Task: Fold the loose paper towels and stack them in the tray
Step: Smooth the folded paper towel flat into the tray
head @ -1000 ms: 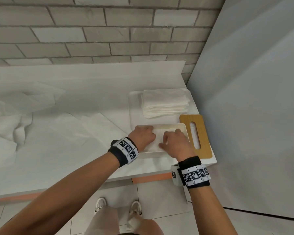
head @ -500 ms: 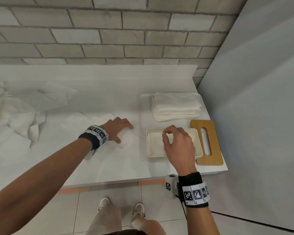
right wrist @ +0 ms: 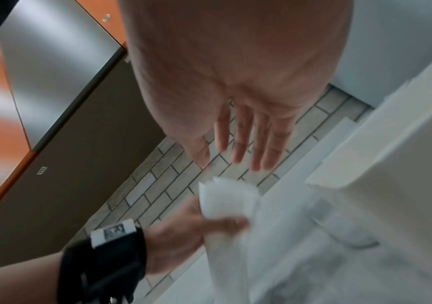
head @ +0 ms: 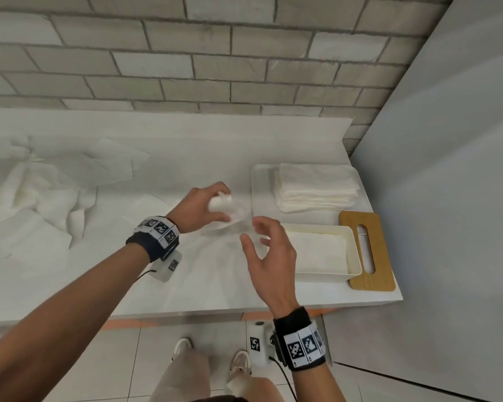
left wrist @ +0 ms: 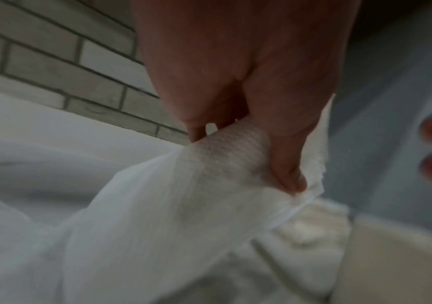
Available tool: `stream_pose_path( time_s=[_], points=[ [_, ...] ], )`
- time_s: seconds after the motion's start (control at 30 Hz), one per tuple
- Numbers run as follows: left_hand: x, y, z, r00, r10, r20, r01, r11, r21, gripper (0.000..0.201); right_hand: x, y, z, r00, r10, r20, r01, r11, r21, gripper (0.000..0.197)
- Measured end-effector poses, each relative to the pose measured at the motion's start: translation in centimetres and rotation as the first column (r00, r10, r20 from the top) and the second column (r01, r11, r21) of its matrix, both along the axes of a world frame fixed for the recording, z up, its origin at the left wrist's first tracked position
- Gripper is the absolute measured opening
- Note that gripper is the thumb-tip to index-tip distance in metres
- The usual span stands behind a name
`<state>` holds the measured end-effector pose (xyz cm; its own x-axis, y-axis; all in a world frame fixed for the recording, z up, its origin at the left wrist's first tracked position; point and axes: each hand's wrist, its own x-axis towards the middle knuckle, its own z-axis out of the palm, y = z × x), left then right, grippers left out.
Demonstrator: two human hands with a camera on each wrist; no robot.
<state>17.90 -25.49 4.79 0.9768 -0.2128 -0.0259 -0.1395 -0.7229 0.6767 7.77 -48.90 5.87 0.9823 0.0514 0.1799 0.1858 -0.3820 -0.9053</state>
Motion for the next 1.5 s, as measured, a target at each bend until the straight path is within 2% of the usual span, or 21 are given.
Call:
stream_pose_path(
  time_s=[0.07, 0.17, 0.2, 0.23, 0.3, 0.33, 0.47, 0.6, 0.7, 0.8, 0.87, 1.0, 1.07, 1.1, 1.17, 1.2, 1.27, 1.3, 1.37, 1.43, 1.5],
  points=[
    [-1.6, -0.5, 2.4, 0.988, 0.152, 0.026, -0.142, 0.961, -0.238, 0.054, 0.1, 1.1, -0.1, 0.997, -0.066, -0.041, 0.07, 0.99, 0.12, 0.05],
    [-4.4, -2.0, 4.2, 0.959, 0.271, -0.079, -0.27, 0.799, -0.538, 0.055, 0.5, 3.2, -0.7, 0.993, -0.004, -0.121, 0.03, 0.976, 0.215, 0.072],
    [-5.3, -2.5, 4.3, 0.95, 0.293, -0.103, -0.296, 0.749, -0.593, 0.052, 0.6, 3.7, -1.1, 0.988, 0.029, -0.152, 0.003, 0.978, 0.211, 0.069],
    [-6.2, -3.1, 4.2, 0.941, 0.315, -0.119, -0.317, 0.706, -0.633, 0.048, 0.8, 4.2, -1.6, 0.984, 0.054, -0.172, -0.019, 0.98, 0.197, 0.057],
    [-7.5, -3.8, 3.6, 0.927, 0.355, -0.118, -0.34, 0.665, -0.665, 0.041, 1.0, 4.9, -2.2, 0.991, 0.047, -0.129, -0.029, 0.99, 0.139, 0.019],
    [-8.1, -3.9, 3.3, 0.924, 0.369, -0.101, -0.339, 0.668, -0.663, 0.04, 0.9, 5.2, -2.4, 0.995, 0.034, -0.095, -0.022, 0.991, 0.133, 0.012],
    [-9.7, -3.1, 1.8, 0.91, 0.415, -0.008, -0.333, 0.719, -0.61, 0.051, 0.7, 5.3, -2.2, 1.0, 0.019, -0.024, -0.014, 0.98, 0.197, 0.008],
    [-11.1, -2.9, -1.2, 0.908, 0.41, -0.089, -0.391, 0.751, -0.532, 0.053, 0.7, 5.7, -4.3, 0.985, 0.099, -0.138, -0.076, 0.983, 0.168, 0.021],
    [-11.8, -3.1, -3.2, 0.914, 0.388, -0.115, -0.396, 0.798, -0.454, 0.045, 0.9, 6.2, -6.3, 0.968, 0.115, -0.222, -0.097, 0.991, 0.092, 0.01],
    [-11.8, -3.8, -2.4, 0.91, 0.407, -0.076, -0.391, 0.785, -0.481, 0.033, 1.1, 6.4, -5.6, 0.985, 0.058, -0.163, -0.038, 0.991, 0.125, 0.018],
    [-11.9, -4.0, -1.4, 0.906, 0.418, -0.064, -0.389, 0.763, -0.515, 0.037, 1.1, 6.2, -4.8, 0.99, 0.051, -0.128, -0.028, 0.984, 0.174, 0.023],
    [-11.9, -3.6, -2.1, 0.924, 0.361, -0.122, -0.374, 0.794, -0.479, 0.05, 1.2, 6.2, -6.1, 0.965, 0.142, -0.221, -0.106, 0.98, 0.167, 0.008],
    [-11.9, -3.4, -2.9, 0.93, 0.351, -0.104, -0.36, 0.822, -0.442, 0.044, 1.2, 6.3, -7.0, 0.958, 0.146, -0.247, -0.112, 0.983, 0.146, 0.009],
    [-11.9, -3.5, -2.9, 0.927, 0.362, -0.092, -0.364, 0.821, -0.44, 0.04, 1.2, 6.3, -7.1, 0.964, 0.126, -0.235, -0.093, 0.985, 0.147, 0.003],
    [-11.8, -3.8, -2.6, 0.912, 0.407, -0.055, -0.382, 0.794, -0.472, 0.034, 1.3, 6.3, -6.6, 0.979, 0.073, -0.189, -0.041, 0.985, 0.166, 0.008],
    [-11.8, -3.8, -2.3, 0.904, 0.428, -0.019, -0.378, 0.776, -0.505, 0.038, 1.4, 6.3, -6.5, 0.981, 0.054, -0.185, -0.021, 0.984, 0.175, 0.009],
    [-11.9, -3.7, -1.9, 0.892, 0.446, 0.076, -0.339, 0.769, -0.542, 0.063, 1.4, 6.2, -6.2, 0.979, 0.074, -0.191, -0.041, 0.985, 0.169, 0.009],
    [-12.0, -3.5, -1.8, 0.893, 0.435, 0.12, -0.318, 0.795, -0.516, 0.073, 1.5, 6.2, -6.5, 0.975, 0.091, -0.201, -0.063, 0.988, 0.139, 0.012],
    [-11.8, -3.2, -1.4, 0.915, 0.362, 0.18, -0.272, 0.881, -0.388, 0.076, 1.6, 6.1, -7.4, 0.97, 0.121, -0.213, -0.106, 0.991, 0.082, 0.013],
    [-11.7, -2.8, -0.8, 0.936, 0.279, 0.214, -0.229, 0.946, -0.231, 0.064, 1.6, 6.2, -7.8, 0.973, 0.129, -0.189, -0.117, 0.991, 0.071, 0.009],
    [-11.4, -2.2, 0.3, 0.928, 0.234, 0.291, -0.208, 0.971, -0.12, 0.04, 1.6, 6.2, -6.7, 0.98, 0.133, -0.15, -0.118, 0.987, 0.108, 0.004]
  ],
)
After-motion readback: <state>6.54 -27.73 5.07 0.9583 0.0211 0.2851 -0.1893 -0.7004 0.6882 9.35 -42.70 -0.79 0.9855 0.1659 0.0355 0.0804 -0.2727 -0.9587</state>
